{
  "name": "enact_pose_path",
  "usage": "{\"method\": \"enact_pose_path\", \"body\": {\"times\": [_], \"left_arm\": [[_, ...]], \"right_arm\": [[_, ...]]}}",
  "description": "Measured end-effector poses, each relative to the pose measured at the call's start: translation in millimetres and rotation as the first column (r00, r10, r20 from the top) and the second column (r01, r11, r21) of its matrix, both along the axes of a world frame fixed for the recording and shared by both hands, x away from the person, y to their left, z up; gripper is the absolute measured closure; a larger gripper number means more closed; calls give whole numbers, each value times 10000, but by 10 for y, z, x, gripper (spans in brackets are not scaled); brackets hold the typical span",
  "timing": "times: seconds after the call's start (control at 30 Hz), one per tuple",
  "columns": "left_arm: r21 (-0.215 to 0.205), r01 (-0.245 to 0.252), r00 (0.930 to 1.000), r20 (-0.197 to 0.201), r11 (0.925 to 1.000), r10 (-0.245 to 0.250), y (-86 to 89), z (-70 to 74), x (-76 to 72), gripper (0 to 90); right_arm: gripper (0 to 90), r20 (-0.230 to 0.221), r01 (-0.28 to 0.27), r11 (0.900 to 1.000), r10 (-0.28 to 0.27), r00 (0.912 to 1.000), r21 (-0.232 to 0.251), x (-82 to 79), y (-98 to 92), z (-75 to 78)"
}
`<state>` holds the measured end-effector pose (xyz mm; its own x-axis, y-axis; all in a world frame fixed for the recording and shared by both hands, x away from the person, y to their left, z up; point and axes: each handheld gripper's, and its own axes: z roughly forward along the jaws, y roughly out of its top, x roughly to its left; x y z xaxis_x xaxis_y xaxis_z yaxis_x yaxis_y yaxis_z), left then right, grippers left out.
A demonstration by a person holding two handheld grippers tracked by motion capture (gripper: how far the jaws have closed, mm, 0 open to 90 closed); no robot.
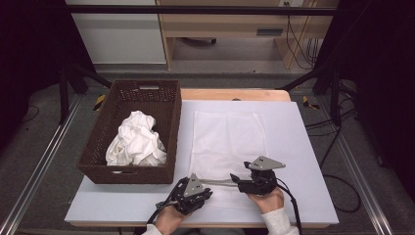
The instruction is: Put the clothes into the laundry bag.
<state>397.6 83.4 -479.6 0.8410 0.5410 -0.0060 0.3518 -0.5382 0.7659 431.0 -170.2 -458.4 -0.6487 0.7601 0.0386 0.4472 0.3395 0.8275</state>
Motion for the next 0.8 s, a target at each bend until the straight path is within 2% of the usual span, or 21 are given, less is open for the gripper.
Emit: {"method": "enact_pose_path", "body": {"times": [0.1,0.17,0.23,0.27,0.47,0.7,0.8], "left_arm": [[126,43,10000,-4,9999,-43,-11,-14,2,869],[137,48,10000,-71,9999,-47,-17,-29,6,874],[207,60,9999,-86,9998,-58,-22,-37,6,876],[214,44,10000,-87,9998,-42,-27,-45,3,878],[270,21,10000,-42,9996,-20,-34,-44,-6,877],[278,57,10000,-9,9996,-57,-37,-44,-6,873],[254,83,10000,-50,9996,-82,-39,-42,5,865]], "right_arm": [[392,-398,-156,9997,150,9991,-170,14,57,-65],[434,-476,-265,9984,242,9986,-498,19,93,-98],[452,-546,-358,9976,326,9980,-590,23,105,-114],[495,-717,-418,9961,363,9968,-776,23,123,-133],[609,-1097,-516,9920,389,9932,-1155,32,140,-168],[760,-1223,-596,9832,387,9917,-1723,42,144,-188],[809,-1217,-512,9842,307,9921,-1694,54,143,-189]]}}
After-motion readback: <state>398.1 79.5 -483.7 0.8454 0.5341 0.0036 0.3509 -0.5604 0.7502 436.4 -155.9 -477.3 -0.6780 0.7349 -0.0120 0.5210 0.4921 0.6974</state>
